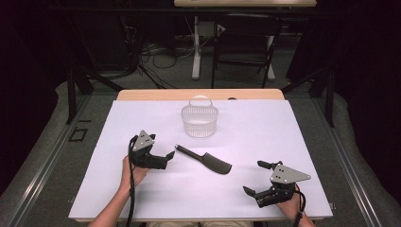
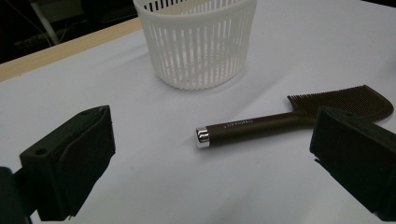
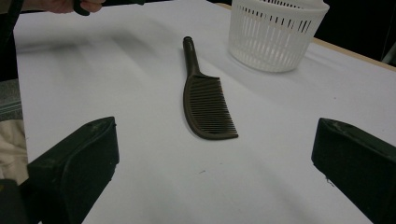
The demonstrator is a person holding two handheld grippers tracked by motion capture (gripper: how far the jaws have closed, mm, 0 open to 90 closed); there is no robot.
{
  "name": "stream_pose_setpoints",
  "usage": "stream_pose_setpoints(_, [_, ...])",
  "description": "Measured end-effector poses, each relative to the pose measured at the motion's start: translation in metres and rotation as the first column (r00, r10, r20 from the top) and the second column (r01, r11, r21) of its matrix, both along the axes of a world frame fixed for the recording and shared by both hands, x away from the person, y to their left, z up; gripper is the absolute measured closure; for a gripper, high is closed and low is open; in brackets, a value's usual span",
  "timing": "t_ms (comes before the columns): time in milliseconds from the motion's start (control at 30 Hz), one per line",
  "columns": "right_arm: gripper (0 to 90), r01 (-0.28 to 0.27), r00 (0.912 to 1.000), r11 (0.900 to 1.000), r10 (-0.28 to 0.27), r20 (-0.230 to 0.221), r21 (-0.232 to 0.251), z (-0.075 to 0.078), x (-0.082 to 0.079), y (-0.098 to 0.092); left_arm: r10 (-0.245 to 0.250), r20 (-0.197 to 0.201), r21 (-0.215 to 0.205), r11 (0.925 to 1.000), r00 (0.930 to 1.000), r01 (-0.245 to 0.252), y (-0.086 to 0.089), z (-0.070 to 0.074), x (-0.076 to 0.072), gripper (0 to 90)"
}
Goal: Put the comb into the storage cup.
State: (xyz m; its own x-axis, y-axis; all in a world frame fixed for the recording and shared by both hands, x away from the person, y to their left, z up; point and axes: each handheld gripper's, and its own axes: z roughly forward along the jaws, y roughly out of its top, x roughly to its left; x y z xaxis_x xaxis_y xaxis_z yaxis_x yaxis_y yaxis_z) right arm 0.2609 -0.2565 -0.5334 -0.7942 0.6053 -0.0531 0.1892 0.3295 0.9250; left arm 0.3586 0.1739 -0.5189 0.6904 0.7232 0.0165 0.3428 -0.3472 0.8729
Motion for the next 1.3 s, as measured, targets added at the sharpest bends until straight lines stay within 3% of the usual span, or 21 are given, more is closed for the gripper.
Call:
stream_pose_setpoints(467, [0.5,0.0,1.0,1.0,0.0,-0.003,-0.004,0.0,0.0,0.0,-0.007,-0.017,0.037,0.9993,0.9998,0.008,-0.015,0.003,0.021,0.3])
stream_pose_setpoints(767, [0.5,0.001,1.0,1.0,-0.001,-0.007,-0.005,0.0,0.001,0.0,0.001,-0.052,0.048,0.9989,0.9986,0.001,-0.024,-0.002,0.033,0.3])
stream_pose_setpoints(967, [0.5,-0.005,1.0,1.0,0.005,-0.006,-0.006,0.0,0.0,-0.001,0.017,-0.043,0.074,0.9971,0.9989,-0.014,-0.03,-0.002,0.038,2.8])
stream_pose_setpoints(1067, [0.5,-0.007,1.0,1.0,0.006,-0.007,-0.005,0.0,0.0,-0.001,0.025,-0.043,0.088,0.9959,0.9988,-0.021,-0.033,-0.004,0.041,8.9])
stream_pose_setpoints(1100, [0.5,-0.011,0.9999,1.0,0.011,-0.011,-0.003,0.0,0.0,0.0,0.042,-0.037,0.098,0.9944,0.9984,-0.038,-0.036,-0.006,0.044,15.9])
stream_pose_setpoints(1200, [0.5,-0.012,0.9999,1.0,0.012,-0.012,-0.004,0.0,0.001,0.0,0.051,-0.042,0.106,0.9933,0.9978,-0.047,-0.038,-0.008,0.046,16.4])
stream_pose_setpoints(1233, [0.5,-0.013,0.9998,1.0,0.013,-0.012,-0.003,0.0,0.0,0.0,0.057,-0.045,0.112,0.9923,0.9974,-0.052,-0.039,-0.009,0.046,18.3])
stream_pose_setpoints(1267, [0.5,-0.014,0.9999,1.0,0.014,-0.008,-0.004,0.0,0.0,0.0,0.055,-0.047,0.11,0.9927,0.9974,-0.05,-0.04,-0.011,0.047,26.5])
stream_pose_setpoints(1300, [0.5,-0.014,0.9999,1.0,0.014,-0.008,-0.004,0.0,0.0,0.0,0.056,-0.049,0.117,0.9918,0.9972,-0.05,-0.042,-0.011,0.047,26.5])
